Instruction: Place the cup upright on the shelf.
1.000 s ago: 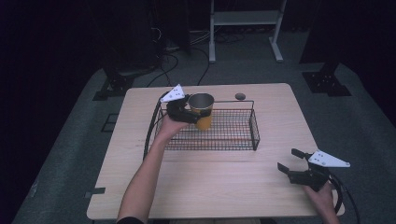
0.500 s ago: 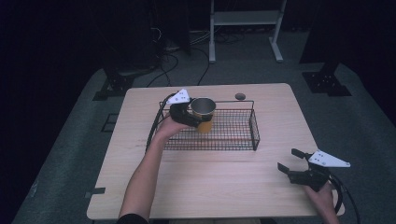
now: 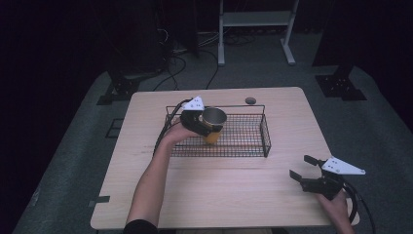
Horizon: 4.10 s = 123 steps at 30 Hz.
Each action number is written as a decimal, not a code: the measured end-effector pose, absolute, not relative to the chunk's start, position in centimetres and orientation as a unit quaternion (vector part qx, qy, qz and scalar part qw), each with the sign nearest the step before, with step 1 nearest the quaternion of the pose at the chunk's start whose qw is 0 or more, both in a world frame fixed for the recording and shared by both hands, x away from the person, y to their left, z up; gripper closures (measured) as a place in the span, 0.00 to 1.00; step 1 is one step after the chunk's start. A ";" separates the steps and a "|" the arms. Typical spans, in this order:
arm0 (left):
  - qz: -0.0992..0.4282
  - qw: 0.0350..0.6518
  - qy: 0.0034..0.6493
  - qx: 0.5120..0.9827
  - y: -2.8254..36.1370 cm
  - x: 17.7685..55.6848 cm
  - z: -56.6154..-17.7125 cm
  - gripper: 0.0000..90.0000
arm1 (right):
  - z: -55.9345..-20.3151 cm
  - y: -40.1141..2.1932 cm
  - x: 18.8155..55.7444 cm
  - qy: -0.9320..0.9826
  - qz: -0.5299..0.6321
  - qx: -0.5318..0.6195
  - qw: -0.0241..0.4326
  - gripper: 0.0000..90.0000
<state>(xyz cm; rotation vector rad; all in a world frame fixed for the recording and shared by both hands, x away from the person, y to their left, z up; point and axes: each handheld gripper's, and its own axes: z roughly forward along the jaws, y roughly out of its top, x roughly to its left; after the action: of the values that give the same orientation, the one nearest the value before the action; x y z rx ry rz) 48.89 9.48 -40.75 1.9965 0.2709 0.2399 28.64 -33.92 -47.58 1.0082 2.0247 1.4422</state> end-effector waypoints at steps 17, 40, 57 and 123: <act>0.093 0.490 0.115 0.859 9.1 49.5 -42.0 0.11 | -47.6 -33.9 28.6 0.735 0.524 0.365 0.228 0.15; 0.106 0.494 0.133 0.853 9.9 49.5 -41.4 0.02 | -47.6 -34.0 28.6 0.734 0.526 0.364 0.227 0.15; 0.118 0.518 0.134 0.837 10.4 49.2 -40.3 0.00 | -47.6 -34.0 28.6 0.736 0.526 0.361 0.228 0.15; 0.122 0.565 0.094 0.810 10.3 43.1 -37.2 0.00 | -47.6 -33.8 28.6 0.738 0.521 0.362 0.228 0.15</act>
<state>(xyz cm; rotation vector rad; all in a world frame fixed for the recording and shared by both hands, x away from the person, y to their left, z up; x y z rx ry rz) 43.05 10.28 -37.18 1.9054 0.2213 0.2874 28.56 -33.82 -47.59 0.9971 2.0334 1.4349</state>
